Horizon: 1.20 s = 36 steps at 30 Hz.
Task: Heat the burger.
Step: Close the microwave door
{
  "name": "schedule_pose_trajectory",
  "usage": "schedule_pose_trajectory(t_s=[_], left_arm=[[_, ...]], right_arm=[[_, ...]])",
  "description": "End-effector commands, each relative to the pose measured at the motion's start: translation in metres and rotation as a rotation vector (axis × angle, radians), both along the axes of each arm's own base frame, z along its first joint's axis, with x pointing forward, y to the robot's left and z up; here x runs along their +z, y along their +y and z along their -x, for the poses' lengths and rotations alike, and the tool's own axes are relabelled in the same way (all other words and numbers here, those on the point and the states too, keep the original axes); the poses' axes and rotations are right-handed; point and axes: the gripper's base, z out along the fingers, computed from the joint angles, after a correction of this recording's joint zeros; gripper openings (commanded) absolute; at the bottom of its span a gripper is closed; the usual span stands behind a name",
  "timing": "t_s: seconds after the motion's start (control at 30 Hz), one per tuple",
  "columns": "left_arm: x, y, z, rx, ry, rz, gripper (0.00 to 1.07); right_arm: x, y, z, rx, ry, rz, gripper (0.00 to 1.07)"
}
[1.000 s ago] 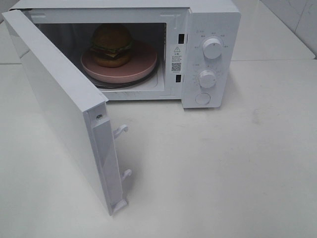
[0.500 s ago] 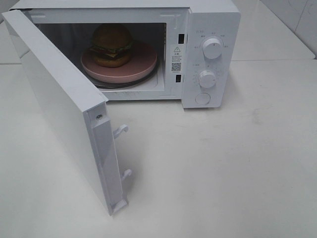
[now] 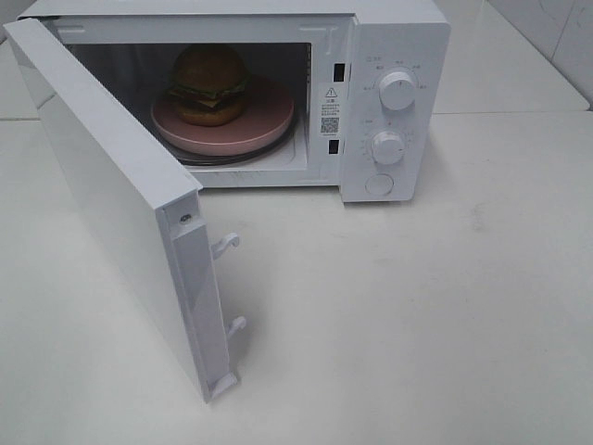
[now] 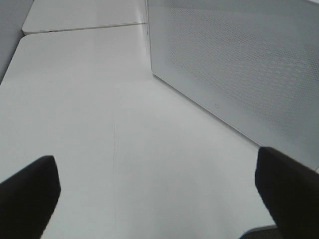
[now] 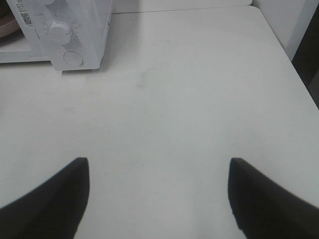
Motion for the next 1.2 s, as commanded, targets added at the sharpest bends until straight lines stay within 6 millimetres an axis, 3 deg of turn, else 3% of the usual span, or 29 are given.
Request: schedule_pose_trajectory(t_s=[0.03, 0.17, 0.43, 0.5, 0.53, 0.57, 0.6, 0.63, 0.67, 0.7, 0.73, 0.77, 0.8, 0.87, 0.9, 1.0, 1.2], left_arm=[[0.0, 0.0, 0.001, -0.006, -0.016, 0.01, 1.0], [0.0, -0.001, -0.003, -0.017, 0.01, 0.014, 1.0], [0.022, -0.004, -0.025, -0.056, -0.02, -0.007, 0.97], [0.024, -0.004, -0.037, -0.049, -0.008, -0.006, 0.86], [0.024, -0.004, -0.037, -0.049, -0.008, -0.006, 0.86], [0.025, -0.004, -0.046, -0.045, 0.003, -0.004, 0.72], [0.025, -0.004, -0.046, -0.045, 0.003, -0.004, 0.72], [0.026, -0.004, -0.055, -0.04, 0.007, -0.002, 0.56], [0.027, -0.005, -0.06, -0.038, 0.013, 0.0, 0.47], [0.027, -0.005, -0.06, -0.038, 0.013, 0.0, 0.47], [0.027, -0.005, -0.068, -0.036, 0.027, 0.003, 0.31], [0.027, -0.005, -0.068, -0.036, 0.027, 0.003, 0.31], [0.026, -0.005, -0.078, -0.031, 0.041, 0.006, 0.21], [0.026, -0.005, -0.082, -0.028, 0.04, 0.006, 0.18], [0.027, -0.005, -0.093, -0.02, 0.037, 0.008, 0.09], [0.027, -0.004, -0.107, -0.012, 0.025, 0.006, 0.0], [0.026, -0.003, -0.138, 0.006, -0.039, -0.013, 0.0]], right_arm=[[0.001, 0.0, 0.004, -0.014, -0.044, -0.006, 0.75], [0.001, 0.0, 0.004, -0.014, -0.044, -0.006, 0.75], [0.001, 0.0, 0.004, -0.014, -0.044, -0.006, 0.75], [0.001, 0.0, 0.004, -0.014, -0.044, -0.006, 0.75], [0.001, 0.0, 0.004, -0.014, -0.044, -0.006, 0.75], [0.001, 0.0, 0.004, -0.014, -0.044, -0.006, 0.75], [0.001, 0.0, 0.004, -0.014, -0.044, -0.006, 0.75], [0.001, 0.0, 0.004, -0.014, -0.044, -0.006, 0.75], [0.001, 0.0, 0.004, -0.014, -0.044, -0.006, 0.75], [0.001, 0.0, 0.004, -0.014, -0.044, -0.006, 0.75], [0.001, 0.0, 0.004, -0.014, -0.044, -0.006, 0.75], [0.001, 0.0, 0.004, -0.014, -0.044, -0.006, 0.75], [0.001, 0.0, 0.004, -0.014, -0.044, -0.006, 0.75], [0.001, 0.0, 0.004, -0.014, -0.044, -0.006, 0.75], [0.001, 0.0, 0.004, -0.014, -0.044, -0.006, 0.75], [0.001, 0.0, 0.004, -0.014, -0.044, -0.006, 0.75], [0.001, 0.0, 0.004, -0.014, -0.044, -0.006, 0.75]])
